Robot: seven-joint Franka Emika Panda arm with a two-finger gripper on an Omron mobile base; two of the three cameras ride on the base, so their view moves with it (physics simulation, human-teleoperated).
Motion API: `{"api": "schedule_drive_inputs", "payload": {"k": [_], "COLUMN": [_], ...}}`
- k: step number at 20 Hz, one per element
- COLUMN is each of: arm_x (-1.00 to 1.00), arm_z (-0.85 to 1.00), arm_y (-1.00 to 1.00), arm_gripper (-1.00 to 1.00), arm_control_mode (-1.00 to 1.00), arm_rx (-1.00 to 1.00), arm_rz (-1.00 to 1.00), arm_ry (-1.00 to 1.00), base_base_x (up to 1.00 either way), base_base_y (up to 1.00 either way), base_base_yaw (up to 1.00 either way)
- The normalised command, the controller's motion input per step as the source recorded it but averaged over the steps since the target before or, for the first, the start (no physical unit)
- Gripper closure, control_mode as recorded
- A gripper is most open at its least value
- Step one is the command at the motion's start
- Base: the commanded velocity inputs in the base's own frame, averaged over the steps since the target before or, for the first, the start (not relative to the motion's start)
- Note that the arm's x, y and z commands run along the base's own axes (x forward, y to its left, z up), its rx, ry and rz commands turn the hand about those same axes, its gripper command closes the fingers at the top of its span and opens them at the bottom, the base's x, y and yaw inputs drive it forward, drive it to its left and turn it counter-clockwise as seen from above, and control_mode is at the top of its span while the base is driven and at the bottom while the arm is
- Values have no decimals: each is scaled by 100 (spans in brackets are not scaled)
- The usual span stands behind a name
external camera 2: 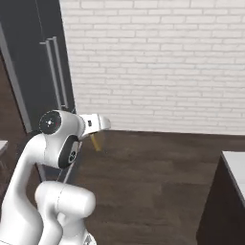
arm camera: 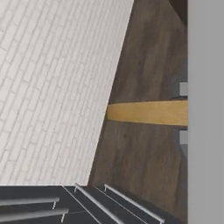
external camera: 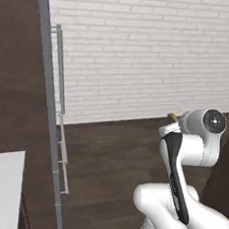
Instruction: Start the toaster. Once the lever pops up, take the bread to the plate on the dining counter.
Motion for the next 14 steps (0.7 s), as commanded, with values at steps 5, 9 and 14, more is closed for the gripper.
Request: {"api": "schedule_drive_inputs", "payload": {"k": [5, 9, 14], "arm_x": [0, 0, 0], "arm_z": [0, 0, 0], "arm_y": [0, 0, 0], "arm_gripper": [100, 100, 100], "arm_control_mode": [100, 100, 100], "arm_rx": [0, 0, 0], "arm_rz": [0, 0, 0], "arm_ry": [0, 0, 0], "base_base_x": [23, 53, 84], "base_base_y": [-1, 4, 27], "base_base_yaw": [-87, -72, -57]}}
